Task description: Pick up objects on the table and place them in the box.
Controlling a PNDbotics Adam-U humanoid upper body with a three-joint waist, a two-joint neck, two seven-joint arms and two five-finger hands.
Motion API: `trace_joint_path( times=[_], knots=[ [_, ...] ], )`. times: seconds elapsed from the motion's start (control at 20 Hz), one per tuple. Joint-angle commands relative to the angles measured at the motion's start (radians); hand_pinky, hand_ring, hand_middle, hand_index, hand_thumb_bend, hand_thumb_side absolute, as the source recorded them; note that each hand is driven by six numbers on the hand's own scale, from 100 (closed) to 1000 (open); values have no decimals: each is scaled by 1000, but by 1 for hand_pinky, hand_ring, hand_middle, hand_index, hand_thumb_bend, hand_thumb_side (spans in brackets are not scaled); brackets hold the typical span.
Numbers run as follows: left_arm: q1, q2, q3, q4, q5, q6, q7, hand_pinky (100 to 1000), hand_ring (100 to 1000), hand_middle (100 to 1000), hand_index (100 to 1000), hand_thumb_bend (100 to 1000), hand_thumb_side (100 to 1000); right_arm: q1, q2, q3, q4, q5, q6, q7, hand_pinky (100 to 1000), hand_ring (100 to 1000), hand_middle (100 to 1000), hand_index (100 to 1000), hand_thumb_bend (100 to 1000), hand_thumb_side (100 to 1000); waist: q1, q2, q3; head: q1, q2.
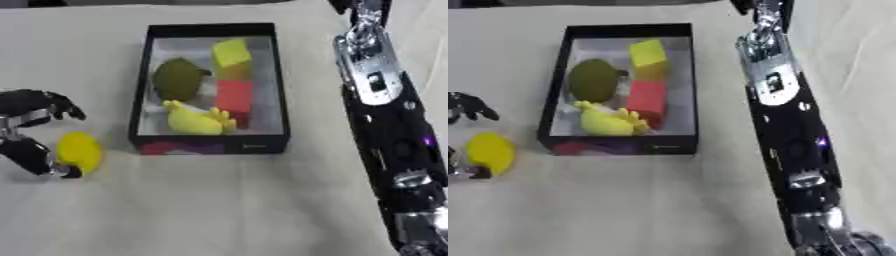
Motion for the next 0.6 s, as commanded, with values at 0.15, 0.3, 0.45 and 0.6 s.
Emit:
trace_joint_path(
  times=[0.15,0.3,0.45,0.6],
  knots=[
    [-20,12,5,3,0,-16,-8,746,755,752,838,626,382,-23,-15,-2,-6,-9,-1,-5,803,738,723,828,264,384,-4,0,3,3,-10],
    [-24,6,6,0,10,-17,16,739,753,753,839,591,358,-23,-15,-2,-4,-9,-1,-4,803,738,723,828,263,385,-3,0,4,1,-12],
    [-28,4,4,-6,30,-19,37,727,738,732,768,481,300,-23,-15,-2,-2,-10,-1,-4,803,738,723,828,262,385,-3,0,3,2,-12],
    [-30,5,1,-12,48,-22,38,714,714,702,722,365,229,-23,-15,-2,-2,-9,-2,-4,803,738,723,827,260,385,-1,-1,3,2,-12]
  ],
)
